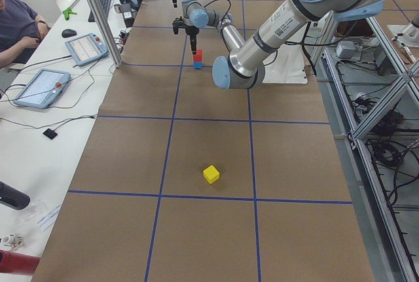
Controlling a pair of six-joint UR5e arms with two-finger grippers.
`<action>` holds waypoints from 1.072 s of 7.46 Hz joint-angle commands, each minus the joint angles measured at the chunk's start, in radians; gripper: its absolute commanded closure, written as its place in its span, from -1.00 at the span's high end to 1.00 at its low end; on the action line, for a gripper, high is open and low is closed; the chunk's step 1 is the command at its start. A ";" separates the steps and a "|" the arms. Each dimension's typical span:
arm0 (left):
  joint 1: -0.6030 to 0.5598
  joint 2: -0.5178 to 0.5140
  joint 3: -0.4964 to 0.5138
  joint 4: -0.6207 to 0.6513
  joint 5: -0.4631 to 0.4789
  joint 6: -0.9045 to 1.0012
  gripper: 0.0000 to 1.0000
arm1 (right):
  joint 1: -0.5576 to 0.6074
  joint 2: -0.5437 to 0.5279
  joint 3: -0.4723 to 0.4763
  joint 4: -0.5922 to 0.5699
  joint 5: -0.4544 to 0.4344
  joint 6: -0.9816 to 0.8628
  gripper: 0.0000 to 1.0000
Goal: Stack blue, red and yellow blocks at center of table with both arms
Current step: 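Open the left gripper and move it back toward the yellow block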
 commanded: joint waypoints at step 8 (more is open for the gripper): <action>-0.372 1.403 -0.627 -0.621 -0.069 0.952 0.98 | 0.007 -0.002 0.000 0.002 0.019 0.001 0.99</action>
